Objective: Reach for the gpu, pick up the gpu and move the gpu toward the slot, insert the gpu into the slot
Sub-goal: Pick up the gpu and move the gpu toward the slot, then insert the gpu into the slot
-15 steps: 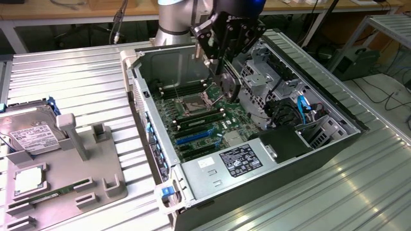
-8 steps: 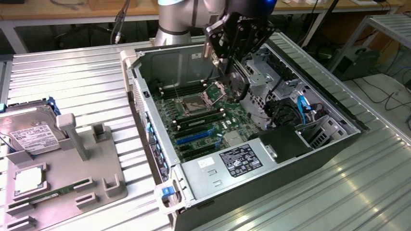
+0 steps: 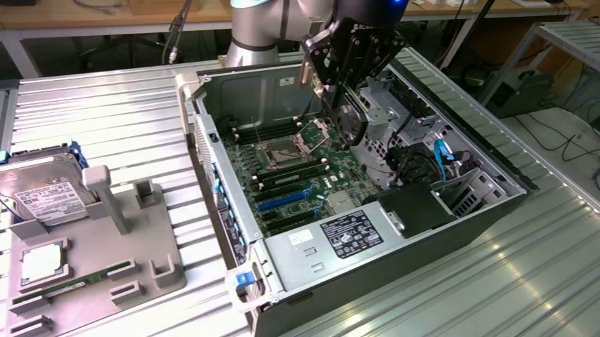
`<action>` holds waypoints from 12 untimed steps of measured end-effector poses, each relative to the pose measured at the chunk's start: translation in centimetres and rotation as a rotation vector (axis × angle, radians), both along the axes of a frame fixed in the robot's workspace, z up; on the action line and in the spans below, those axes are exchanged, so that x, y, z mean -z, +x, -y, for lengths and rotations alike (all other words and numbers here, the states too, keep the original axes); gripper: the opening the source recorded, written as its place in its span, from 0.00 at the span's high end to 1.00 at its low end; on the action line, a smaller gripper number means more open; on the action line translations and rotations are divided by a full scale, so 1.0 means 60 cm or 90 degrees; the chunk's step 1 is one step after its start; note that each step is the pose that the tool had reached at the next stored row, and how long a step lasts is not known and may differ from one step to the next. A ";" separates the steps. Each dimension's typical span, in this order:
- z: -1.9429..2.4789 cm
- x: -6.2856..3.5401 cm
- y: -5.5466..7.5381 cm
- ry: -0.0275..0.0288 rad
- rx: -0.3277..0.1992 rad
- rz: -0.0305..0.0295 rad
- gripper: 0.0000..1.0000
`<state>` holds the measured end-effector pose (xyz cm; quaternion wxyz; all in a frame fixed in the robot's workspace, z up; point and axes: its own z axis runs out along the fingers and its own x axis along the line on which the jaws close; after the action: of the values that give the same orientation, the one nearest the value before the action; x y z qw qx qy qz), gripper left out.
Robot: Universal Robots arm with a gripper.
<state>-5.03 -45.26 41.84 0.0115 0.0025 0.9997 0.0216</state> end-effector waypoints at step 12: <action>-0.0001 0.000 0.000 0.0002 -0.002 0.0000 0.73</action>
<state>-5.03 -45.25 41.83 0.0114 0.0009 0.9997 0.0218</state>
